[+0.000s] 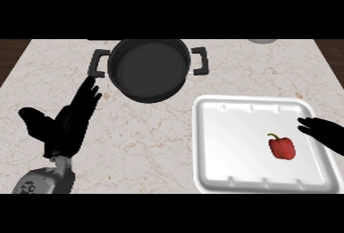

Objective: Pick the bell pepper from the tray and place it in the pot

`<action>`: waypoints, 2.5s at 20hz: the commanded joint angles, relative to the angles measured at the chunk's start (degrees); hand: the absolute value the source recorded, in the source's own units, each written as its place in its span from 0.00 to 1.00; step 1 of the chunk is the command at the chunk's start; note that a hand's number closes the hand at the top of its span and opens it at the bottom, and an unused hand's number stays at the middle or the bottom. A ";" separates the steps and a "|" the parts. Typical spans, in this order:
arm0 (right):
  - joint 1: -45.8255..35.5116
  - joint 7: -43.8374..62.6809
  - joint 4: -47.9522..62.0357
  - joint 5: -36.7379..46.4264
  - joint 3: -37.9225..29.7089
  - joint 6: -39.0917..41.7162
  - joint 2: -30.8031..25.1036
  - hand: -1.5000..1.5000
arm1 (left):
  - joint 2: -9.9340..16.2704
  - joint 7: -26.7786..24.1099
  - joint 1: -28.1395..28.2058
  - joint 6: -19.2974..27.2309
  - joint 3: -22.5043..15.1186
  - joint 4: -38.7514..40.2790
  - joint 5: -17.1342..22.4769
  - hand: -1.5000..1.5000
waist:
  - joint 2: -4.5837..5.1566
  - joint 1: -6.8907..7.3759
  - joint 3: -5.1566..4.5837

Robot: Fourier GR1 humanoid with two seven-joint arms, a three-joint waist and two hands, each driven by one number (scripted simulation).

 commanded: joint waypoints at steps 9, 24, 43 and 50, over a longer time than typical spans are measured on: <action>-2.62 8.07 1.25 12.01 3.81 -0.13 8.56 0.00 | -1.12 2.74 1.75 -1.94 2.18 -3.61 -2.17 0.50 | 0.01 0.20 0.02; -6.47 10.96 10.19 27.61 11.07 -4.96 14.55 0.00 | -4.89 -2.77 6.05 -4.76 1.44 -1.76 -5.11 0.50 | 0.01 0.37 0.01; -12.04 -3.13 16.02 26.02 6.16 -6.23 15.00 1.00 | -6.93 2.58 4.11 -6.11 3.96 -4.94 -5.79 0.50 | 0.00 0.20 0.01; -12.25 38.06 17.25 31.05 4.10 -6.78 39.26 1.00 | -5.53 1.02 3.04 -6.40 5.07 -2.85 -5.92 0.50 | -0.10 0.14 -0.35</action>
